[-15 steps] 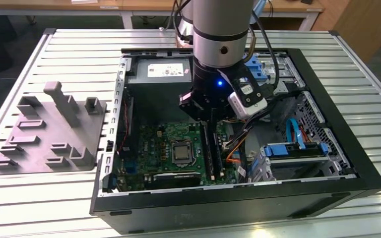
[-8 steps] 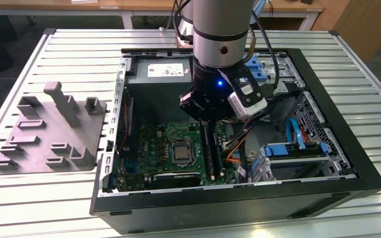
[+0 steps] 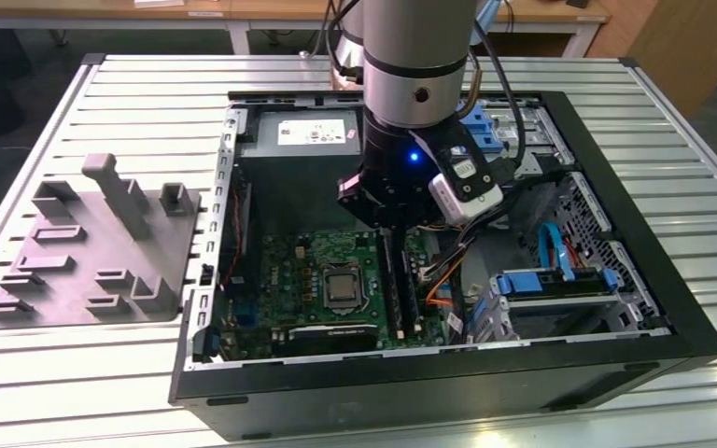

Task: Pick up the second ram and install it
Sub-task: 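Press down the second ram until it locks into place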

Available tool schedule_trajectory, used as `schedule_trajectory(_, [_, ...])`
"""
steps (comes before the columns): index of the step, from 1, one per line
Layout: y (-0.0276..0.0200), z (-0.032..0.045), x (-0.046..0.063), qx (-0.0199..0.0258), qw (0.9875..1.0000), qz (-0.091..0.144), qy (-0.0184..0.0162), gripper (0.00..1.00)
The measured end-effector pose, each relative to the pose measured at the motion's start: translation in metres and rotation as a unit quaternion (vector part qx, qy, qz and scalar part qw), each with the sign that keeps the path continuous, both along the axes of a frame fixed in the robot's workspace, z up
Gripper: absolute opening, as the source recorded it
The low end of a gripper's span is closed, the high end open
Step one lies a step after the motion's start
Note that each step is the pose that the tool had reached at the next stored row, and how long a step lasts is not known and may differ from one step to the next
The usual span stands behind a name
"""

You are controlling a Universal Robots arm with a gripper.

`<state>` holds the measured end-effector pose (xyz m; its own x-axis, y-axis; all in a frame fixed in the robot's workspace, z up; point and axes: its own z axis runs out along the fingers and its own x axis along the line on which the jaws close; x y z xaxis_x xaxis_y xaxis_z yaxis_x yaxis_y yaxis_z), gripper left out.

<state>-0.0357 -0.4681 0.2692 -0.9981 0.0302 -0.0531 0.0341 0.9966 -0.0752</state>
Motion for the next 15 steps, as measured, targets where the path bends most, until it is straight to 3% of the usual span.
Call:
schedule_trajectory(8, [0.0000,-0.0001,0.0000,0.0004,1.0000,0.000,-0.0001,0.10])
schedule_trajectory(11, [0.0008,-0.0005,0.0000,0.0065,1.0000,0.000,-0.0016,0.10])
schedule_trajectory(15, [0.0022,-0.0010,0.0000,0.0178,0.9998,0.000,-0.0043,0.10])
